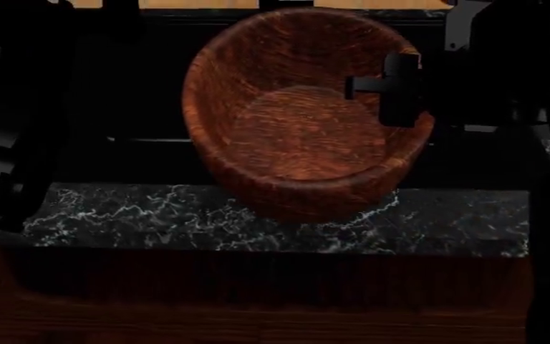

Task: Move the fresh-baked cupcake off the tray onto the counter, and place the bowl used for mixing into the sink.

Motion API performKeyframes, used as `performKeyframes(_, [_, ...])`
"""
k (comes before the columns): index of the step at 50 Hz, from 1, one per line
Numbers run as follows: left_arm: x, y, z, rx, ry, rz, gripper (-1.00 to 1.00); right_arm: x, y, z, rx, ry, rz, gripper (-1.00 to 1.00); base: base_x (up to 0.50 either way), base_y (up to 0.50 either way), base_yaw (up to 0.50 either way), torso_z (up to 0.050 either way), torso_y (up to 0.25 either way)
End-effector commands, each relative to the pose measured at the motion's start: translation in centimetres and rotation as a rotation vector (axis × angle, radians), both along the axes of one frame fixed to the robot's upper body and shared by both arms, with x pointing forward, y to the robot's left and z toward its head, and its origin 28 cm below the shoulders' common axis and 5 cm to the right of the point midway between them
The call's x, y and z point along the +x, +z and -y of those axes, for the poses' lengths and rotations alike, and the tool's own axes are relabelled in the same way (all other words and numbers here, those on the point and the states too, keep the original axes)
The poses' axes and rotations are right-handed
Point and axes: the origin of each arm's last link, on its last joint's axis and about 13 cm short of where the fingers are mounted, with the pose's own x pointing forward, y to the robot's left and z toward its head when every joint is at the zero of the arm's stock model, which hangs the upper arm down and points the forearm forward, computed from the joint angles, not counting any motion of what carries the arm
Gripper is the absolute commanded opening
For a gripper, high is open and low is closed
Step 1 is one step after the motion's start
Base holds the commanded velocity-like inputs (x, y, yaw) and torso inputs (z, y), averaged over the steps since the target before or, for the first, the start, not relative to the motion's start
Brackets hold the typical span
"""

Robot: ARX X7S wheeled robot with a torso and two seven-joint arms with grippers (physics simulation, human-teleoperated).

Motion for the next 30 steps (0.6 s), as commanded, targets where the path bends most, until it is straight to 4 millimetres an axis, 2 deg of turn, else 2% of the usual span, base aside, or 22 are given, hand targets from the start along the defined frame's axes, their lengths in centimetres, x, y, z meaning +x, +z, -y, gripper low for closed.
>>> performKeyframes(1, [0.0,-0.3,0.0,0.038,0.014,0.019,1.0,-0.2,0.4,0.5,0.032,-0.019,0.035,-1.0,0.22,0.5,0.0,0.0,0.0])
performKeyframes(13, [0.0,-0.3,0.0,0.037,0.013,0.017,1.0,-0.8,-0.2,1.3,0.045,-0.064,0.023,-1.0,0.22,0.5,0.0,0.0,0.0])
performKeyframes(27, [0.0,-0.5,0.1,0.04,0.003,0.011,1.0,-1.1,-2.8,1.9,0.065,-0.084,-0.072,-1.0,0.01,0.01,0.0,0.0,0.0])
performKeyframes(30, [0.0,-0.5,0.1,0.038,0.003,0.01,1.0,-1.0,-2.8,1.8,0.064,-0.087,-0.074,-1.0,0.0,0.0,0.0,0.0,0.0])
